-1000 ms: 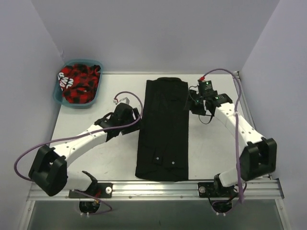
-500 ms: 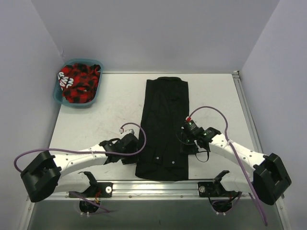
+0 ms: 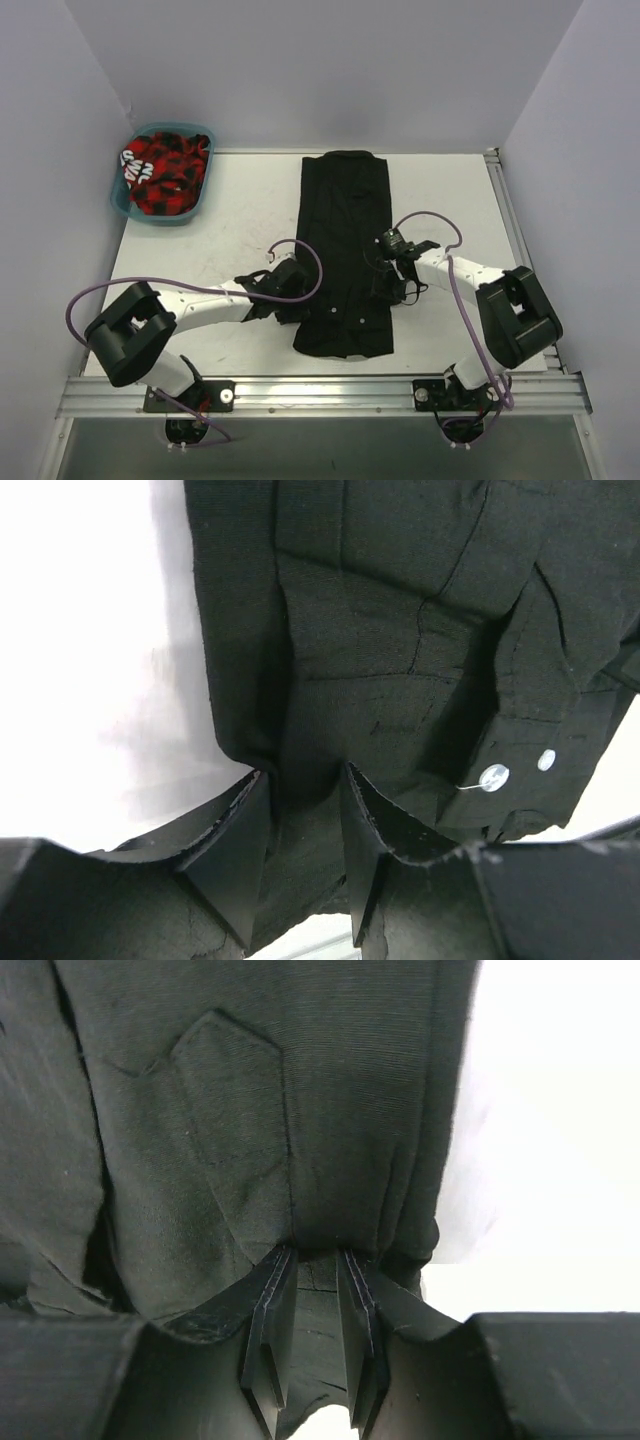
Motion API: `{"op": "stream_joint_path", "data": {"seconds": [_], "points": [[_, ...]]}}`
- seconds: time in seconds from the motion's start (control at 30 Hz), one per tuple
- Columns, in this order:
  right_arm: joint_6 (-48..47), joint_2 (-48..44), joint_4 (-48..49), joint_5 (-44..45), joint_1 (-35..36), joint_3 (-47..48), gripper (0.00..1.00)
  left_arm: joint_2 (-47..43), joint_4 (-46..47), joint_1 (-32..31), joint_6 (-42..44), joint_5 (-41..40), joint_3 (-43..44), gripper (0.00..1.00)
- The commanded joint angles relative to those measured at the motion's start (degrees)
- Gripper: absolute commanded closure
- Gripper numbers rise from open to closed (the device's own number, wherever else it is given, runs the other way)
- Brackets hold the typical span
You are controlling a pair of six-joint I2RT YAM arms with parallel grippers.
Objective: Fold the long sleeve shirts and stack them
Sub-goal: Fold the shirt
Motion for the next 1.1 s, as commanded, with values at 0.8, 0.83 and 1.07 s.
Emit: {"op": "stream_joint_path", "data": {"seconds": [0.8, 0.83, 1.07], "points": [[9.27, -34.88, -7.63, 0.44, -5.83, -19.59, 0.18, -15.97, -1.73, -3.18, -7.98, 1.97, -10.94, 0.22], [10.06, -34.71, -6.84, 0.44, -6.18, -20.03, 0.18, -15.35, -0.84, -3.18, -8.07, 1.97, -10.94, 0.22], [12.61, -28.48, 3.44, -2.10, -7.58, -24.43, 0.21, -9.20, 4.79, -2.66, -9.04, 0.04, -9.63, 0.23]]}}
